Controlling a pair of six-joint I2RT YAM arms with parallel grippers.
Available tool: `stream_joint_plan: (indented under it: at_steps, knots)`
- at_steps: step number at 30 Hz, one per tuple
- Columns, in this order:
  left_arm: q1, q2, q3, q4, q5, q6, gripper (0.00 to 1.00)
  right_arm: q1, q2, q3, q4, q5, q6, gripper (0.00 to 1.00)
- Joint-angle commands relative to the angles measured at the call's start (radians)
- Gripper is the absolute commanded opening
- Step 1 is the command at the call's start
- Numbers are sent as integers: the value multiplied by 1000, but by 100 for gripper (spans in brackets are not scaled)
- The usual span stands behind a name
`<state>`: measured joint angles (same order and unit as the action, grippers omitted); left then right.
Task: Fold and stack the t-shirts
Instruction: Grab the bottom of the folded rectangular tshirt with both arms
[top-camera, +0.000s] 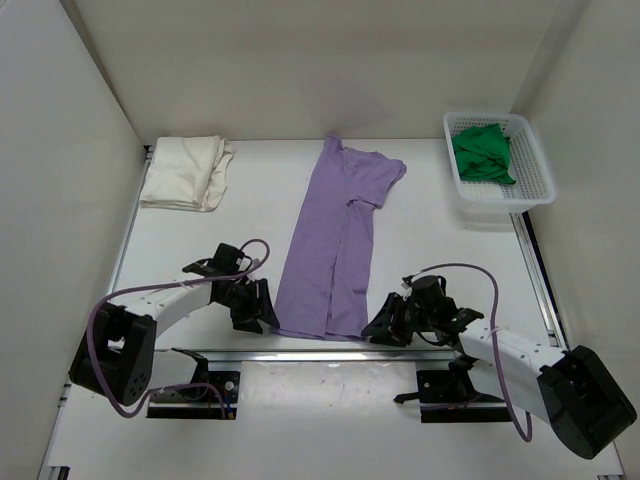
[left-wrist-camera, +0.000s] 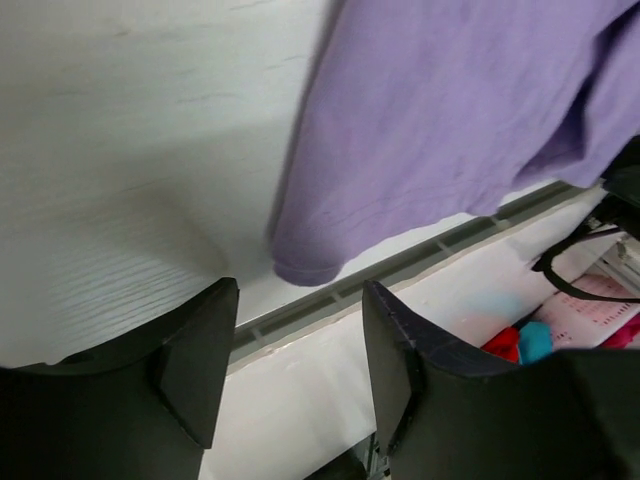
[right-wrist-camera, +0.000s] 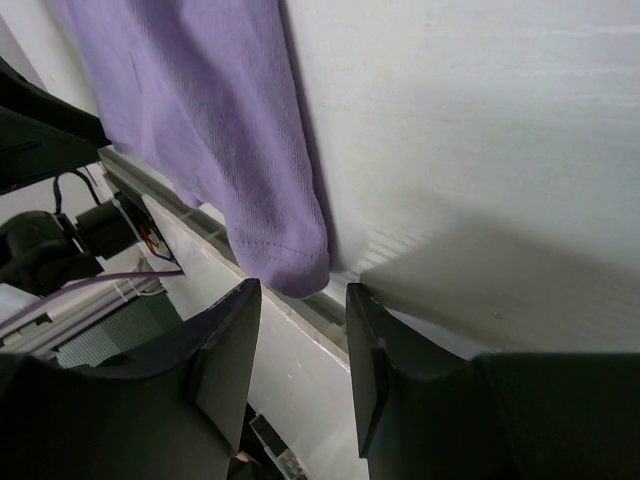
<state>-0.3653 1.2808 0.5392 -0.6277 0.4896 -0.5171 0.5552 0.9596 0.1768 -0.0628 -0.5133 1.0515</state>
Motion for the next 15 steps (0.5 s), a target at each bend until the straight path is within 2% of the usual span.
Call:
stream_joint_plan:
  at_steps: [1,6,9,13,15]
  knots:
    - [11,-26,11,63,56,-21,64,-9,22,-17,85,5,41,37]
    - [-12,29,27,77,3,-23,62,29,80,9,92,36,47,31]
    - [-30,49,15,92,-9,-31,56,34,105,9,129,27,64,24]
    - [-29,40,-8,120,4,-38,45,52,105,6,130,42,76,16]
    - [-44,52,-16,134,12,-46,35,63,103,-6,139,45,87,9]
